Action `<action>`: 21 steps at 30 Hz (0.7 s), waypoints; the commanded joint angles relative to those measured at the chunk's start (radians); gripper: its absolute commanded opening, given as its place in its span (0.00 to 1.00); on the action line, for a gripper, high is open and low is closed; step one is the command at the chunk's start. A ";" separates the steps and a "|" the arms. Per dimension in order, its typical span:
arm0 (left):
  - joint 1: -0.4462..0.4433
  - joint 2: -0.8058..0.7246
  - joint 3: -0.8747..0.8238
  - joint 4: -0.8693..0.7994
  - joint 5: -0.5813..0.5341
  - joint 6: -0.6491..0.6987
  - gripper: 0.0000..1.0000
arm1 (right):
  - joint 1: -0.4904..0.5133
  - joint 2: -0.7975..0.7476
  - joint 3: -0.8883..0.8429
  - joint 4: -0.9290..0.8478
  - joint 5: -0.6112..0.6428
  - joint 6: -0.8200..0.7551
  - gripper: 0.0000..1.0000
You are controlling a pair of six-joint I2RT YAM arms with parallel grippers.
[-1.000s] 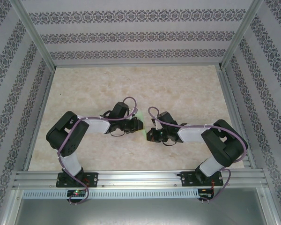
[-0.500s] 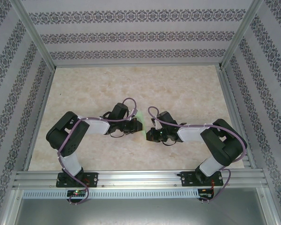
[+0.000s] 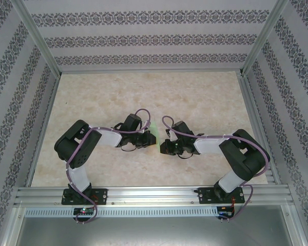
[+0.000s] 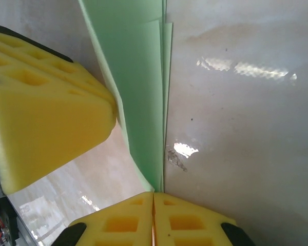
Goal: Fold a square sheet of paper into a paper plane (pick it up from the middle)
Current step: Fold the wing for the fifth time at the center of the table.
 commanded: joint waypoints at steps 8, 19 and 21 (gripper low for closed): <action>-0.012 0.036 0.045 -0.030 -0.028 0.011 0.13 | 0.005 0.075 -0.023 -0.103 0.090 -0.018 0.09; -0.012 0.037 0.064 -0.155 -0.092 0.035 0.12 | 0.004 0.064 -0.017 -0.115 0.098 -0.025 0.10; -0.013 0.045 0.076 -0.176 -0.096 0.045 0.12 | 0.005 0.051 -0.015 -0.113 0.097 -0.024 0.12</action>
